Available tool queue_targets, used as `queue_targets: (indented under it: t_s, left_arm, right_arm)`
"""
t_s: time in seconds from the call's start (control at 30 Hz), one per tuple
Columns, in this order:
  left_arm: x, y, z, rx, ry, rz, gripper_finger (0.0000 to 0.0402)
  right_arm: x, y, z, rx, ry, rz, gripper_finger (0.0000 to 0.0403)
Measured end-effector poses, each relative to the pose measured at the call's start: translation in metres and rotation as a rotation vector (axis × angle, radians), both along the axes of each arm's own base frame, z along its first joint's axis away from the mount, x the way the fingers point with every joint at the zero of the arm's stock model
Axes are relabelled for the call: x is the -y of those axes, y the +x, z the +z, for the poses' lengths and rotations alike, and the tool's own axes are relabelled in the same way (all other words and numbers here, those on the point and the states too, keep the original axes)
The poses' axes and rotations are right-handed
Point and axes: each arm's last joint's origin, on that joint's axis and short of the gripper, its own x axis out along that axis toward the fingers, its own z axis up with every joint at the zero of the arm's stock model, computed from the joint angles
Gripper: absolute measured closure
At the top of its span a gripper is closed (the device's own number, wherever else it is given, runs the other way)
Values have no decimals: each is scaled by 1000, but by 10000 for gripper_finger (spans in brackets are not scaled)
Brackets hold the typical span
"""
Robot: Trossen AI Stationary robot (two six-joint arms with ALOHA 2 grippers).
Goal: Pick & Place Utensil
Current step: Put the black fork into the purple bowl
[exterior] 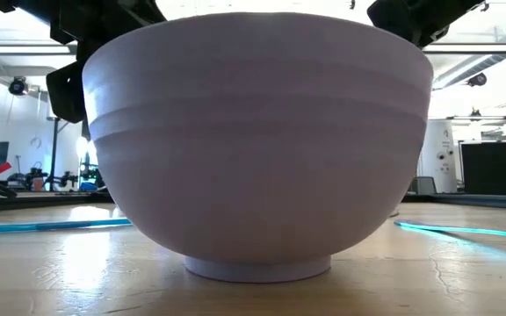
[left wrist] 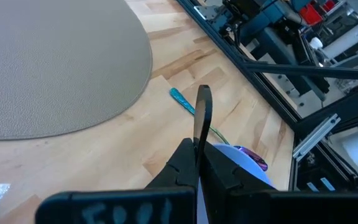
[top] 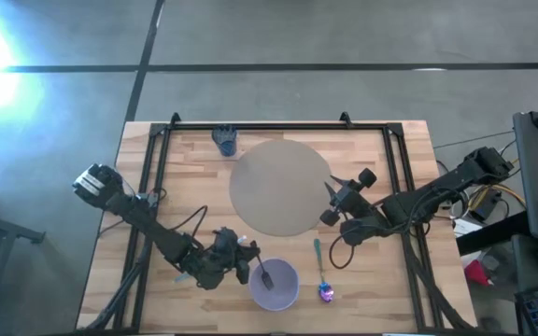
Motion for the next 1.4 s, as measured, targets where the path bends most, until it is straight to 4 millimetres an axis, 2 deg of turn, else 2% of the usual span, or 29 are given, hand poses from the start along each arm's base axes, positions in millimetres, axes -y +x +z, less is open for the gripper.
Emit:
queue_targets:
  t_s: [0.53, 1.13, 1.4]
  left_arm:
    - [-1, -1, -2, -44, 114, -51, 379]
    - [-1, -2, -4, -71, 126, -64, 312]
    - [-2, -3, -5, -91, 144, -77, 267]
  right_arm:
    - [0, 1, 1, 11, 5, 0, 296]
    - [0, 1, 1, 13, 5, 0, 296]
    - [0, 1, 1, 13, 5, 0, 296]
